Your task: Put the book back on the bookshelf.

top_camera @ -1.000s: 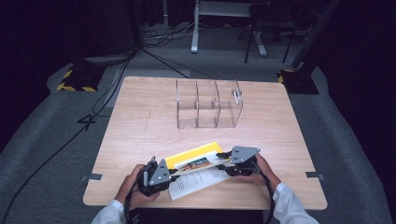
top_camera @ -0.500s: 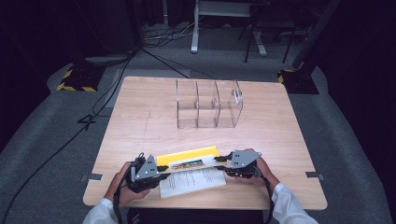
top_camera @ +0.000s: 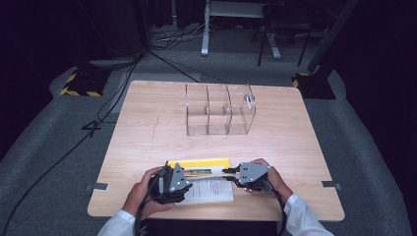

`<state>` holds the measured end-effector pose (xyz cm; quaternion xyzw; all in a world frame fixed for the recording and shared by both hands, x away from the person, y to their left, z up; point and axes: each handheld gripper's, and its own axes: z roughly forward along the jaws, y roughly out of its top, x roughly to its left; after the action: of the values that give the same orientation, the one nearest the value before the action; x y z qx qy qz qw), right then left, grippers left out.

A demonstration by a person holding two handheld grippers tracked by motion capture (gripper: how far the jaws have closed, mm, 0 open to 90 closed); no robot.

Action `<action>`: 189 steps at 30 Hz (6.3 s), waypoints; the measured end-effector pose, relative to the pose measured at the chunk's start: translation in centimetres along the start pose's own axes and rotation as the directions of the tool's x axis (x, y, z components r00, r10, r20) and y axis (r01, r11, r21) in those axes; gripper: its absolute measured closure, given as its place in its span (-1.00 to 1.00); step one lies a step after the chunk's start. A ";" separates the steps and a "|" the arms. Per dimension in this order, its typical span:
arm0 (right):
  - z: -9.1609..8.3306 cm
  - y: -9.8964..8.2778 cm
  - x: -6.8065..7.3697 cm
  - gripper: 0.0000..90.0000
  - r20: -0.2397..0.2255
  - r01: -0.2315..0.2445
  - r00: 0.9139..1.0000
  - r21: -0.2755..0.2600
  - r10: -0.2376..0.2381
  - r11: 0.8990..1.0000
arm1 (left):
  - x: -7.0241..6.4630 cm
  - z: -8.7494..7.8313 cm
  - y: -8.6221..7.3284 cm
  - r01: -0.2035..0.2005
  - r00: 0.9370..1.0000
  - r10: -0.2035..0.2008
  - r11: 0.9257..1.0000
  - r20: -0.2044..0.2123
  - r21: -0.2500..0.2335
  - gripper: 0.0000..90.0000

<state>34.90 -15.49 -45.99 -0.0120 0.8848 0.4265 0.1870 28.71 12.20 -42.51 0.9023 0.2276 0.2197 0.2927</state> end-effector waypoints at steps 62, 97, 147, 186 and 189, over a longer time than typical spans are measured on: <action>0.6 0.9 0.8 0.86 0.023 0.117 0.993 0.031 -0.117 0.993 | -0.3 1.6 2.1 -0.044 0.999 0.043 0.998 0.018 0.049 0.36; -1.3 -3.7 -3.6 0.16 0.122 -0.314 0.943 0.017 0.310 0.949 | 1.3 -0.3 3.0 -0.042 0.999 0.038 0.982 -0.024 -0.182 0.85; -1.7 4.4 -2.8 -0.18 0.040 -0.294 0.947 -0.299 0.320 0.908 | 3.1 -2.8 -2.9 0.135 0.982 -0.075 0.918 0.172 -0.372 0.73; -2.7 3.6 -2.8 -0.37 0.065 -0.330 0.931 -0.276 0.360 0.903 | 3.5 1.6 -0.8 0.226 0.902 0.023 0.825 0.431 -0.518 0.77; -3.4 3.2 -2.9 -0.43 0.053 -0.334 0.931 -0.278 0.362 0.901 | 3.7 1.7 -0.6 0.235 0.888 0.043 0.813 0.458 -0.533 0.77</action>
<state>35.95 -16.45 -40.72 0.1438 0.7970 0.5671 0.1501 32.37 13.91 -43.20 0.7842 0.1232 0.0479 0.6062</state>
